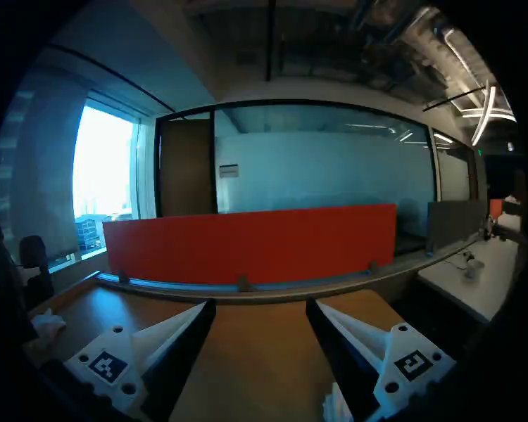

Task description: Fold towel

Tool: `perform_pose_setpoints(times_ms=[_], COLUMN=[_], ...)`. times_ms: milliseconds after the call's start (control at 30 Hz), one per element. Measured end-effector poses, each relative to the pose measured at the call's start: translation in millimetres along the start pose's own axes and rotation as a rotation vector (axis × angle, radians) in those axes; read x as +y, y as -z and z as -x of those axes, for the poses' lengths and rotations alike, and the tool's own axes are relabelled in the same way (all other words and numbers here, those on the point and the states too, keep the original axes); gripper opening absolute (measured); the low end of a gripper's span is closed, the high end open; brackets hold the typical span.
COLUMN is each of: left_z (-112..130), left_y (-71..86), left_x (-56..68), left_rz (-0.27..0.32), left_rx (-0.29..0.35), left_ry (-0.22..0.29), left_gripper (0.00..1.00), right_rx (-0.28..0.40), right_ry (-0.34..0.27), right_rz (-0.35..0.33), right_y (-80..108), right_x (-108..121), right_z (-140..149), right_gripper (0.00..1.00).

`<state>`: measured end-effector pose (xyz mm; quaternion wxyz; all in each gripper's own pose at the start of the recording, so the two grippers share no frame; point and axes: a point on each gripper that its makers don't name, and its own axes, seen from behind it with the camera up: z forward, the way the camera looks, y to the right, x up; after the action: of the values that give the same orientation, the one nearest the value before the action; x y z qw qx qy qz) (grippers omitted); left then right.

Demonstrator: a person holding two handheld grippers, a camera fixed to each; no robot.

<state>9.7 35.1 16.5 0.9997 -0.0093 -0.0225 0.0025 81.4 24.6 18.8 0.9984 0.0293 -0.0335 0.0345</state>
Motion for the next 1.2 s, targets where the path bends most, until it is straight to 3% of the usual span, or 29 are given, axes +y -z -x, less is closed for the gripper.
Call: perform_pose_setpoints(times_ms=[567,900,1200], left_z=[2,9,32], left_y=[1.6,2.9,5.6], left_x=[-1.7,3.4,-1.4], left_rz=[0.001,0.003,-0.013], left_rx=[0.023,0.056,0.096], left_ry=[-0.002,-0.062,-0.1], left_gripper=[1.0,1.0,0.99], right_rx=[-0.004,-0.007,0.006], right_ry=[0.024,0.021,0.01], right_rz=[-0.022,-0.036,-0.048], right_y=[-1.1,0.7,6.6], right_x=[-20,-36,-51], right_z=[-7,-11,-9], right_gripper=[0.99,0.99,0.99])
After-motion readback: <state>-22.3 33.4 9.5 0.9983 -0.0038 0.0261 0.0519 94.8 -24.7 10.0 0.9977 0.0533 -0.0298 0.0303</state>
